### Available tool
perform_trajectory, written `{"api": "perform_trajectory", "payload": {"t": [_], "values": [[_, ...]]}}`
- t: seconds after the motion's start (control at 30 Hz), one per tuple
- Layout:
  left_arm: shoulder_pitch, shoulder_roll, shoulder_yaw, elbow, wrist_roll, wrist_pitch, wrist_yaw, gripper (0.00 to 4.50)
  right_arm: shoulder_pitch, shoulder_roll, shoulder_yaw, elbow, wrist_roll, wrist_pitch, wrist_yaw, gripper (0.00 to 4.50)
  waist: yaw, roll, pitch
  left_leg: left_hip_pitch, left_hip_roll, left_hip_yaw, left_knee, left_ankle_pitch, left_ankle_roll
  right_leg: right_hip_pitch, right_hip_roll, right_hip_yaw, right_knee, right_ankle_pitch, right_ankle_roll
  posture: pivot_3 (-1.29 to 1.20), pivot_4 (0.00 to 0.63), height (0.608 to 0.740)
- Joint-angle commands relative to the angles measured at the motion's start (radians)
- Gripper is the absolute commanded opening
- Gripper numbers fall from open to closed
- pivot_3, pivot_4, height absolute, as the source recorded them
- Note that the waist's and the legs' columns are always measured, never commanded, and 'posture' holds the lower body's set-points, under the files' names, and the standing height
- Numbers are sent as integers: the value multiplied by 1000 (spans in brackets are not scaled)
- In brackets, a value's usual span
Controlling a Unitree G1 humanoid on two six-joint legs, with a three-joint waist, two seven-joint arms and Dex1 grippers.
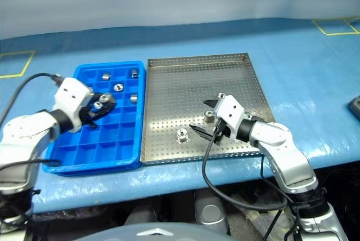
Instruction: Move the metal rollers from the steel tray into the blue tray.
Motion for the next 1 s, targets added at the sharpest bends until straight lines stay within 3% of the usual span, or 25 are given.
{"api": "perform_trajectory", "payload": {"t": [0.03,0.23,0.43,1.0], "values": [[72,11,114,-173,-50,105,10,1849,-73,20,58,55,0,-47,82,4500,46,0,0,0,0,0,0,0,0,0,1,0,0,1,-2,-23,150,740],[235,-8,207,-305,-57,202,47,1849,-177,60,136,161,-25,-90,171,4500,152,-1,0,1,4,-2,0,-2,-4,0,4,-3,0,1,-9,80,150,740],[298,-64,204,-316,-44,203,126,1849,-207,87,153,199,-34,-106,201,4500,212,-2,0,1,4,-7,0,-2,-7,2,4,-8,0,0,-11,114,150,740],[265,-62,102,-136,-25,92,206,1849,-161,82,129,144,-39,-89,177,4500,218,-2,0,1,6,-12,-4,0,-16,1,5,-13,1,-4,-18,43,150,740]]}}
